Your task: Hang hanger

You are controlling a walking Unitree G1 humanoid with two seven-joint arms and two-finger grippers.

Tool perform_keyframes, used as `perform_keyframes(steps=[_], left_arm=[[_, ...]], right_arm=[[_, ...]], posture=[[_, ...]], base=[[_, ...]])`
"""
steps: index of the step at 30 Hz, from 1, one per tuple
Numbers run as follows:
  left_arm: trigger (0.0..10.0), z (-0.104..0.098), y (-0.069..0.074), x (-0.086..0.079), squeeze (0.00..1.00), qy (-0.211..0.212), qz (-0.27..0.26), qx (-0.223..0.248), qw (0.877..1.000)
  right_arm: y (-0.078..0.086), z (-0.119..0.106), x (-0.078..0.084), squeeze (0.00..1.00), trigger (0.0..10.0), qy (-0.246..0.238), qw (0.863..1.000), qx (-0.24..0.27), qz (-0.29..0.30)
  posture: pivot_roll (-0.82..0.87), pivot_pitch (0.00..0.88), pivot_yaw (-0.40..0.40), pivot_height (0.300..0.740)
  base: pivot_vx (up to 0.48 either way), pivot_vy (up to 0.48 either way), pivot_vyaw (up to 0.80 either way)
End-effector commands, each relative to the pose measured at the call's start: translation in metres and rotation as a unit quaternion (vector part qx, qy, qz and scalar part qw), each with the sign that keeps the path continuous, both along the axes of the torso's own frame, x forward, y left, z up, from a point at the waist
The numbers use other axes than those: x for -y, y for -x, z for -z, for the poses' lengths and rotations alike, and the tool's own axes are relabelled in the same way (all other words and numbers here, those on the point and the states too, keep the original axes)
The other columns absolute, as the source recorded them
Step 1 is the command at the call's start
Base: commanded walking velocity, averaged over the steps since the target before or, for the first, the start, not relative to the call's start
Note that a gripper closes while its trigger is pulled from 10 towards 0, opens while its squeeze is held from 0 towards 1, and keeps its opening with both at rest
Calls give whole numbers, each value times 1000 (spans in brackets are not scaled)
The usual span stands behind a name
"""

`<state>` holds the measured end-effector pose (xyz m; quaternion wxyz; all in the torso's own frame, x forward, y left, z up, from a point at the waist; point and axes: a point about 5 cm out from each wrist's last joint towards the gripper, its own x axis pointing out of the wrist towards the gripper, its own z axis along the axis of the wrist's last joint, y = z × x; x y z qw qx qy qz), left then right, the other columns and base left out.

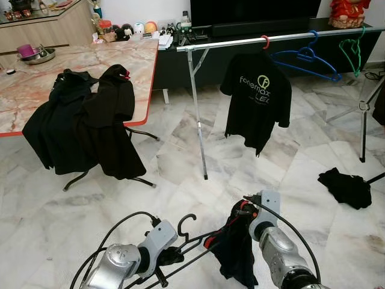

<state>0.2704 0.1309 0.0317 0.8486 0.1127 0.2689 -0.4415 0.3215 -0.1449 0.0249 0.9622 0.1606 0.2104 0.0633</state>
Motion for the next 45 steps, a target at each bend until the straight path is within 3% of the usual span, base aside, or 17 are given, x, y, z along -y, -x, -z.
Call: perform_keyframes(steps=[1,11,16,20,26,40,43,45], left_arm=[[10000,-5,-2,-1,0,8,-5,4,1000],[10000,-9,-2,8,0,37,-1,-3,999],[10000,-10,-2,11,0,35,8,-8,999],[10000,-11,-5,15,0,30,-4,3,1000],[10000,-5,-13,9,0,-22,-41,24,999],[10000,-5,-16,9,0,-32,-55,38,997],[10000,-5,-17,10,0,-34,-58,44,997],[10000,-5,-17,10,0,-34,-58,44,997]], right_arm=[[-7,-9,-3,0,10000,-14,1000,15,0],[-8,-12,-11,0,10000,-52,998,16,-17],[-5,-9,-20,0,10000,-63,995,12,-70],[-3,-8,-19,0,10000,-74,995,5,-70],[-2,-7,-14,0,10000,-61,996,8,-66],[-4,-13,-12,0,10000,-29,996,37,-74],[-4,-12,-8,0,10000,9,997,39,-66],[-4,-12,-8,0,10000,9,997,39,-66]], posture=[[130,100,48,740],[131,101,49,740],[132,103,48,740],[130,104,49,740],[127,106,48,740],[127,105,45,740],[127,104,44,740],[127,104,44,740]], base=[[0,0,0],[0,0,0],[0,0,0],[0,0,0],[0,0,0],[0,0,0],[0,0,0],[0,0,0]])
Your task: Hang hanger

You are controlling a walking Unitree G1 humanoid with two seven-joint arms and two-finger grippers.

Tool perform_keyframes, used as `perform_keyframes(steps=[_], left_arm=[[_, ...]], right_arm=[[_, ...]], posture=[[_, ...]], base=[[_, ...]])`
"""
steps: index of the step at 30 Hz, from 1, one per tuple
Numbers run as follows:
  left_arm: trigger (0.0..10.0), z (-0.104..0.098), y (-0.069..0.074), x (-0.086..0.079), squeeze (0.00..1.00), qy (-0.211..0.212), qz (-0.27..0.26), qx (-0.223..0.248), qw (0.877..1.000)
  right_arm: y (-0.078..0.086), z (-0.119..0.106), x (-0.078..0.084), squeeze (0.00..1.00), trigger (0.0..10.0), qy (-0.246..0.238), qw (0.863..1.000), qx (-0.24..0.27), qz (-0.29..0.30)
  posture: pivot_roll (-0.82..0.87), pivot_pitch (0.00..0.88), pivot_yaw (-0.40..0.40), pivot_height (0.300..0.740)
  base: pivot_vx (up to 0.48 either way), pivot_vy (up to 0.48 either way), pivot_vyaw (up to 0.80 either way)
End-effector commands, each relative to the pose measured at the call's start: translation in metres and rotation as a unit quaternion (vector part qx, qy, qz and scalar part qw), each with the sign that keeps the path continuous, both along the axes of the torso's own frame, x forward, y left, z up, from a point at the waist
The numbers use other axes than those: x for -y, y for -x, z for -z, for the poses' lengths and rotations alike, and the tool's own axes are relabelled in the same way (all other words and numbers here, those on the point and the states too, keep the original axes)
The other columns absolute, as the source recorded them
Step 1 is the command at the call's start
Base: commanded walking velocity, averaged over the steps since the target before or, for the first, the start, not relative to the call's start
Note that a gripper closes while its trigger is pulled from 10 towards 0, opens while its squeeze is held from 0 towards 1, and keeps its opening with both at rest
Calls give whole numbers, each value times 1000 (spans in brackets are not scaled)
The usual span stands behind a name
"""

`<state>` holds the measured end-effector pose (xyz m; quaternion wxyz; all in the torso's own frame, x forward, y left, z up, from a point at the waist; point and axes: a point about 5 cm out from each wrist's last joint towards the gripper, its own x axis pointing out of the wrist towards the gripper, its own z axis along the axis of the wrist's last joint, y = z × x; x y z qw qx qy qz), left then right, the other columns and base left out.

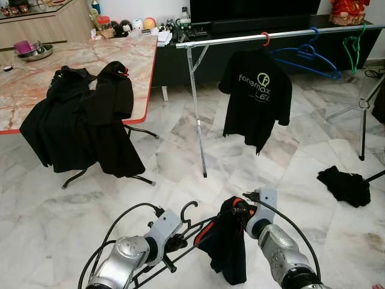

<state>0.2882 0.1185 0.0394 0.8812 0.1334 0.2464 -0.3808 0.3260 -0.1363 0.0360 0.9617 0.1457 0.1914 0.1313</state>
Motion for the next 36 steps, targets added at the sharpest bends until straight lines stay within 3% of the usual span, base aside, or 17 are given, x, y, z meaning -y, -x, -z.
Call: perform_keyframes(steps=[1,6,10,14,21,24,26,28,31,36], left_arm=[[10000,3,1,-3,0,-15,0,0,1000],[10000,2,0,0,0,-8,1,2,1000],[10000,-3,1,6,0,27,17,-3,1000],[10000,-7,1,8,0,54,17,-5,998],[10000,-10,2,11,0,74,24,-9,997],[10000,-11,2,13,0,82,26,-10,996],[10000,-8,3,10,0,66,27,-14,997],[10000,-5,5,7,0,51,28,-18,998],[10000,-2,6,3,0,37,25,-20,999],[10000,0,6,0,0,32,18,-19,999]], right_arm=[[0,-1,1,0,10000,18,1000,11,4],[0,-1,5,0,10000,29,999,11,23],[0,0,1,0,10000,24,1000,4,-4],[3,-1,-14,0,10000,-36,998,-1,-49],[2,-7,-20,0,10000,-96,994,4,-51],[0,-11,-15,0,10000,-103,993,20,-49],[-3,-9,4,0,10000,-40,999,17,17],[-5,-8,20,0,10000,-30,996,9,78],[-6,-9,29,0,10000,-24,994,10,110],[-5,-10,32,0,10000,-30,994,13,106]], posture=[[127,104,44,740],[127,104,44,740],[125,101,45,740],[126,101,43,740],[125,104,44,740],[124,106,42,740],[123,107,42,740],[128,109,42,740],[128,110,42,740],[126,110,41,740]], base=[[0,0,0],[0,0,0],[0,0,0],[0,0,0],[0,0,0],[0,0,0],[0,0,0],[0,0,0],[0,0,0],[0,0,0]])
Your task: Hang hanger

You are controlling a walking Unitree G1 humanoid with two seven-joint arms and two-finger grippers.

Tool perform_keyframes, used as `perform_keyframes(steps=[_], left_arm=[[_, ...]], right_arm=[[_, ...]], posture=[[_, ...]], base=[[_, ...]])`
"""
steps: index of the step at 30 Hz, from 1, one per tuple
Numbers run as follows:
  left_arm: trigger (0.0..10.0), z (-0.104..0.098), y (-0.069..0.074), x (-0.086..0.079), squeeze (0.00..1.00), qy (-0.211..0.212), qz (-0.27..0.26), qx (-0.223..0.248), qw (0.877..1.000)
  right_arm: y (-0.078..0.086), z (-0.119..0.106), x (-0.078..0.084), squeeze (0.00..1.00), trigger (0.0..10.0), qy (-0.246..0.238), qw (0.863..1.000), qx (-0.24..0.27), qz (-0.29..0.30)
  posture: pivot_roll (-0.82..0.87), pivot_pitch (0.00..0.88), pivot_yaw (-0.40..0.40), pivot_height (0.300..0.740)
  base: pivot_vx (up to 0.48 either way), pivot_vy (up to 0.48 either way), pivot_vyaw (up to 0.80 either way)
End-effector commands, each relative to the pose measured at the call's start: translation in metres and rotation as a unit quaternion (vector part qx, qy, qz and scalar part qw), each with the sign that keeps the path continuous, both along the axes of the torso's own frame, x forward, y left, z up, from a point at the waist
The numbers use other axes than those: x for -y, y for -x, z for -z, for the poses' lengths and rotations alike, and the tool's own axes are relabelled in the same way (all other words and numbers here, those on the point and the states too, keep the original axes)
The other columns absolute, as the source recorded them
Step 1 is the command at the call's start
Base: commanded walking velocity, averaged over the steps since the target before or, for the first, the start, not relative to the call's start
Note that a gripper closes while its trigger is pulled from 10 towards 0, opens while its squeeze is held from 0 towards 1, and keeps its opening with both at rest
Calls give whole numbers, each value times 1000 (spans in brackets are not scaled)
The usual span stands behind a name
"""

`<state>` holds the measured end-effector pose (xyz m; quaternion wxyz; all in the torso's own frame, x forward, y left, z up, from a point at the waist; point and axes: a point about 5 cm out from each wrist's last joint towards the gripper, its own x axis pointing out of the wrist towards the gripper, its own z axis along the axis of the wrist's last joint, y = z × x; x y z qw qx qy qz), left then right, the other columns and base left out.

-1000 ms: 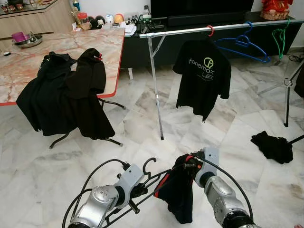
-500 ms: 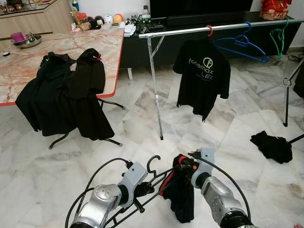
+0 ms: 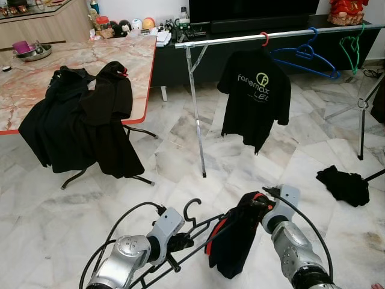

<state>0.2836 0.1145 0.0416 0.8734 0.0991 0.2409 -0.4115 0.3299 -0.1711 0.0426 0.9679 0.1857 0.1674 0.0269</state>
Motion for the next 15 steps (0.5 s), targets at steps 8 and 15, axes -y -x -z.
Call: perform_keyframes(steps=[8,15], left_arm=[[10000,-4,-2,4,0,16,0,4,1000],[10000,-8,-5,6,0,35,-15,12,999]], right_arm=[[1,-4,-31,0,10000,-46,994,17,-96],[1,-6,-35,0,10000,-75,991,20,-110]], posture=[[126,109,41,740],[123,110,41,740]], base=[[0,0,0],[0,0,0]])
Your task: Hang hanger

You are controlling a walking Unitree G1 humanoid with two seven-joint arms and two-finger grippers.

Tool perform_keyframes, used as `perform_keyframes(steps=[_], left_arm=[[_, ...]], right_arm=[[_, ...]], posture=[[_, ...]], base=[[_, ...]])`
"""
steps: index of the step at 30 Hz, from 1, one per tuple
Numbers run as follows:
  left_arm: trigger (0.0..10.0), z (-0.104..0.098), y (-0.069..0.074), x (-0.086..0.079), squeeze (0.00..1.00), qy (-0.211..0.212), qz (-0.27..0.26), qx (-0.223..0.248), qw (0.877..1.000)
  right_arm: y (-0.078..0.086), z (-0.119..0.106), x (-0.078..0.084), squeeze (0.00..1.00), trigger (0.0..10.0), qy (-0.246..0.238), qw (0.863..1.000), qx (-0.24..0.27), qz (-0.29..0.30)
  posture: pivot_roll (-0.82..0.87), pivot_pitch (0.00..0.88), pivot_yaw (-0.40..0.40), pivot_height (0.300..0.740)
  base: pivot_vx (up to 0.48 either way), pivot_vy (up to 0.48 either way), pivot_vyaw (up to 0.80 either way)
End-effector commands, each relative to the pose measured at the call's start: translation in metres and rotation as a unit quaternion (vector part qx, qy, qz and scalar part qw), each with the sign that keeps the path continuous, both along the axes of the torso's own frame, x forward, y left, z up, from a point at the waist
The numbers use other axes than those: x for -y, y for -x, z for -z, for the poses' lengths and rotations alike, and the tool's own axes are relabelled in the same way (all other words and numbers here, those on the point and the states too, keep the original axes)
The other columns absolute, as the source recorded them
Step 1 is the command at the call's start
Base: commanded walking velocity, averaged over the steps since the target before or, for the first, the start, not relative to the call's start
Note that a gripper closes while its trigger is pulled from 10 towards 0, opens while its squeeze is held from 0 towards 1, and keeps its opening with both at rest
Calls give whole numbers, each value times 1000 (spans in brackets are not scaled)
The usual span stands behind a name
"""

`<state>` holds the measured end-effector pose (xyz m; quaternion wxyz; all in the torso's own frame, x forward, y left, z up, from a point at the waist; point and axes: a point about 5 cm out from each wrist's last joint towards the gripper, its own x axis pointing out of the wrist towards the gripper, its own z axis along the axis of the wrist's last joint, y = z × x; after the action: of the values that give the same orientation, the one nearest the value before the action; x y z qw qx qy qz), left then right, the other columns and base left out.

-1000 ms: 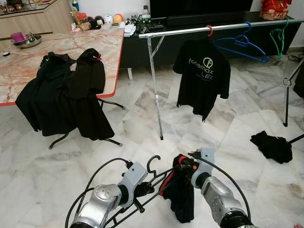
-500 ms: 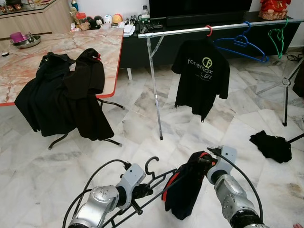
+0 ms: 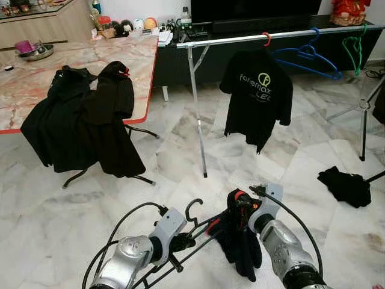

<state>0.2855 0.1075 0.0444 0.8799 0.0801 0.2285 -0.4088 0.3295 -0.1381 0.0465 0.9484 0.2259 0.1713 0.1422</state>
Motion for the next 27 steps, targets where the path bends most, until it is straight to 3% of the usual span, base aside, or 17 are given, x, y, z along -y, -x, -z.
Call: perform_keyframes(steps=[1,4,9,13,17,27], left_arm=[[10000,-6,-4,1,0,21,-7,6,1000],[10000,-11,-4,5,0,46,3,4,999],[10000,-9,-6,3,0,18,-10,12,1000],[10000,-3,-6,0,0,-5,-12,7,1000],[10000,3,-5,-9,0,-37,-24,3,999],[10000,0,-8,-7,0,-28,-30,13,999]], right_arm=[[0,-2,-2,0,10000,-15,1000,6,-4],[1,-3,-1,0,10000,-1,1000,13,-14],[1,-5,-2,0,10000,-2,999,21,-27],[-1,-4,5,0,10000,15,1000,13,16],[-2,0,26,0,10000,42,994,-5,99],[0,4,23,0,10000,71,994,-11,88]], posture=[[123,110,41,740],[123,111,41,740],[123,111,41,740],[123,111,39,740],[125,112,38,740],[124,111,34,740]], base=[[0,0,0],[0,0,0],[0,0,0],[0,0,0],[0,0,0],[0,0,0]])
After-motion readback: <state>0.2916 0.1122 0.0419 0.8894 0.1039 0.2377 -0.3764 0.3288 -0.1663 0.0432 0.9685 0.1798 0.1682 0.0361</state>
